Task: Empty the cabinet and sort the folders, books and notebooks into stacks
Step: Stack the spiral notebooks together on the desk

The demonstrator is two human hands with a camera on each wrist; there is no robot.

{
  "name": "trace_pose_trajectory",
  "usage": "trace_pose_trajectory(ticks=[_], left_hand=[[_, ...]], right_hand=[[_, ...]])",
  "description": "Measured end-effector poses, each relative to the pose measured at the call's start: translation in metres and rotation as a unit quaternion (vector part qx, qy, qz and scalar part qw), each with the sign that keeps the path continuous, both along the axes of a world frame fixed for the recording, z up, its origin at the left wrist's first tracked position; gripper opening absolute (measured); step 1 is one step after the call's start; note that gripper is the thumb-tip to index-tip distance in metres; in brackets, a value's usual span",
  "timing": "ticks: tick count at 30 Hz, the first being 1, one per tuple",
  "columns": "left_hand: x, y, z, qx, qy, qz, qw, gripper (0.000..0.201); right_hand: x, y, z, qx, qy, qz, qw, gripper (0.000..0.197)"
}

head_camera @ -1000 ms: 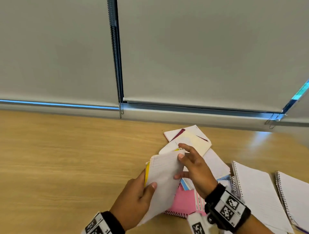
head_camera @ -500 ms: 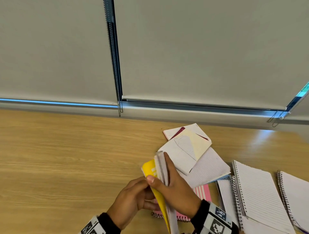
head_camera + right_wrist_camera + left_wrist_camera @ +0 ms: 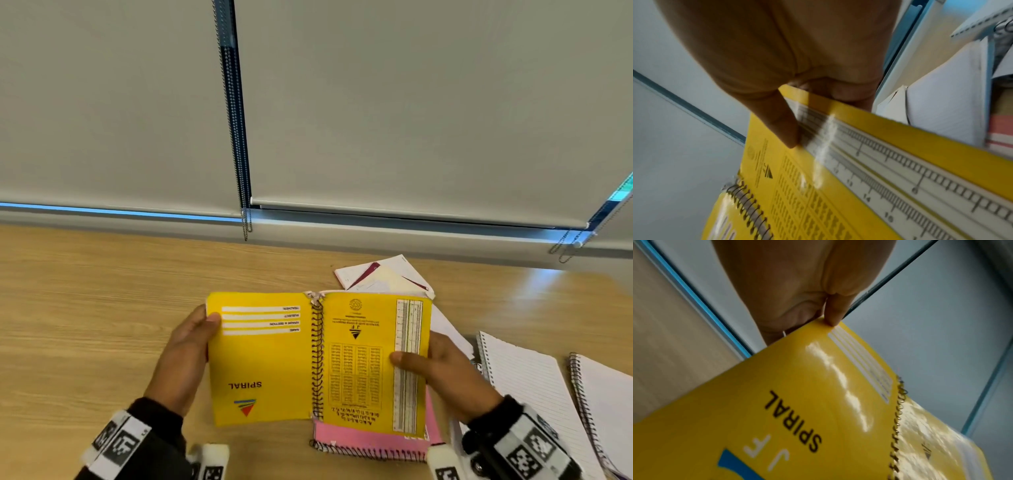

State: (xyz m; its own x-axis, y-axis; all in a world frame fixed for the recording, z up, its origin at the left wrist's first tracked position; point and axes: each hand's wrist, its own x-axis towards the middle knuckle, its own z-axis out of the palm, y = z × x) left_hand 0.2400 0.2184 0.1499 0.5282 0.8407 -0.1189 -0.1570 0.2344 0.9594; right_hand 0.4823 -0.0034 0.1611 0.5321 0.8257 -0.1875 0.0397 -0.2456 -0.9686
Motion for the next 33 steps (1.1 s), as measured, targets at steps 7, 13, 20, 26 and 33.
trace_pose_trajectory(ticks=[7, 13, 20, 26, 33], left_hand=[[0.017, 0.005, 0.01, 0.045, -0.101, -0.074, 0.991, 0.066], [0.025, -0.001, 0.042, 0.095, -0.149, -0.108, 0.978, 0.033], [0.029, -0.003, 0.038, 0.095, -0.16, -0.075, 0.98, 0.021], [0.046, -0.016, 0.006, 0.326, 0.055, -0.129, 0.935, 0.021], [0.042, -0.023, 0.0, 0.447, 0.124, -0.166, 0.87, 0.036]], right_hand=[[-0.002, 0.049, -0.005, 0.003, -0.157, -0.142, 0.977, 0.062], [-0.014, 0.069, -0.005, -0.039, -0.015, -0.115, 0.993, 0.122], [-0.035, 0.074, -0.004, -0.038, 0.164, 0.008, 0.986, 0.038], [-0.058, 0.08, -0.003, -0.044, 0.054, 0.09, 0.994, 0.052], [-0.071, 0.058, 0.033, -0.05, 0.084, 0.181, 0.979, 0.043]])
